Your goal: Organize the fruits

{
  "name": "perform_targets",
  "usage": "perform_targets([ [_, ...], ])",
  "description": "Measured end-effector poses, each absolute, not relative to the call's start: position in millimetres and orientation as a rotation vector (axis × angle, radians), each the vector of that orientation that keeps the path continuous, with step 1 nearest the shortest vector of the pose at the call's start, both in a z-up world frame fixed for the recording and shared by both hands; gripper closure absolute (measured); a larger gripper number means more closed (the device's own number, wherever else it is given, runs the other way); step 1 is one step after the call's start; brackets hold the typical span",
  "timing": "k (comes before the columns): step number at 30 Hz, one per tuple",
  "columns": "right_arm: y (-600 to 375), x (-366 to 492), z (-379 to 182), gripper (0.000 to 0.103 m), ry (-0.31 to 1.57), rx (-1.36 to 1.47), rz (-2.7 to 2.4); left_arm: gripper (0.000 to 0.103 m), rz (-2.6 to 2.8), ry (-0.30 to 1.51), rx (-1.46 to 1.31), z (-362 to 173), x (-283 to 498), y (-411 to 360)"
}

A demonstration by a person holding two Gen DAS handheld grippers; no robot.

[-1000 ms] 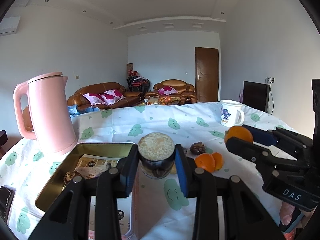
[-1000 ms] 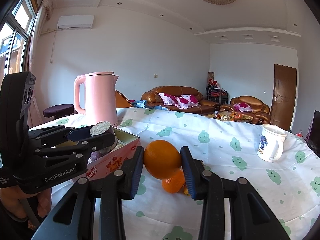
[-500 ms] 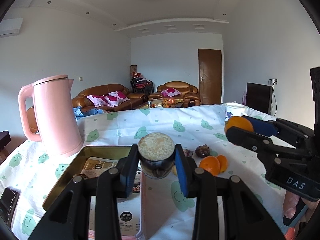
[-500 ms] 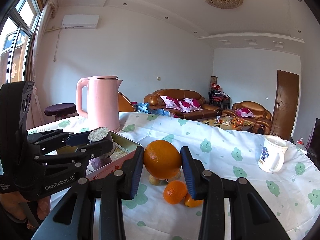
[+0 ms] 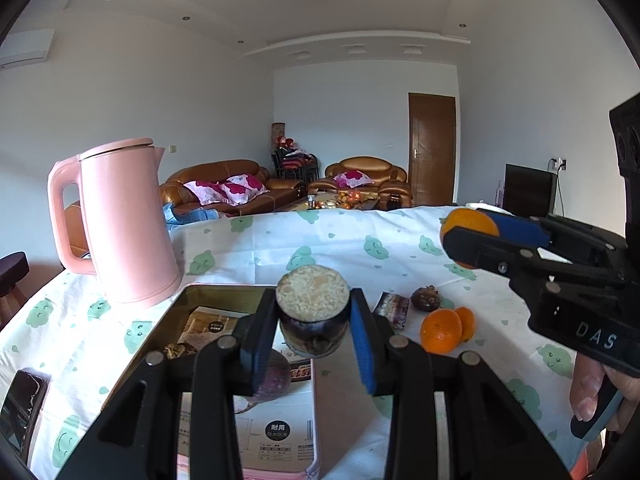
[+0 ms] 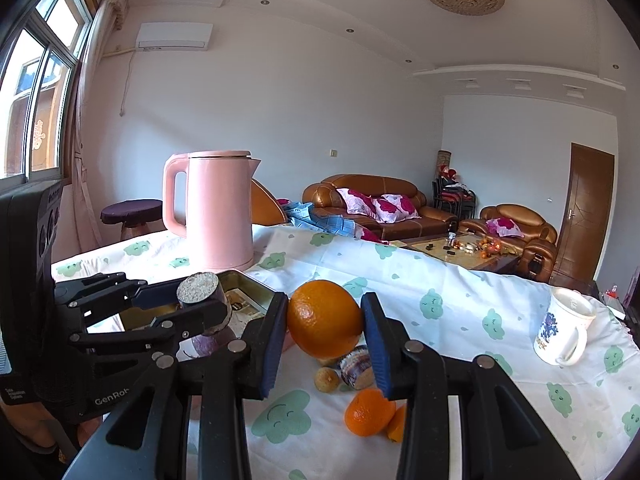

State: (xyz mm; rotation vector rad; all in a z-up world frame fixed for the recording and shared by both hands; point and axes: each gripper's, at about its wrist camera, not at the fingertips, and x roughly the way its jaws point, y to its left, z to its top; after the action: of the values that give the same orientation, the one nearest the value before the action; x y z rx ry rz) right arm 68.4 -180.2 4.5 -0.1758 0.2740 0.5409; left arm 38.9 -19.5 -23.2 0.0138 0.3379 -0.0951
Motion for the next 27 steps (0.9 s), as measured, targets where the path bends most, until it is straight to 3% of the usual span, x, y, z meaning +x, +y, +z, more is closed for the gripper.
perform_targets([
  [27, -118.3, 102.5, 13.7, 0.064, 0.335, -0.233, 0.639, 0.066, 0.019, 0.444, -0.018, -32.1, 53.5, 34.3],
])
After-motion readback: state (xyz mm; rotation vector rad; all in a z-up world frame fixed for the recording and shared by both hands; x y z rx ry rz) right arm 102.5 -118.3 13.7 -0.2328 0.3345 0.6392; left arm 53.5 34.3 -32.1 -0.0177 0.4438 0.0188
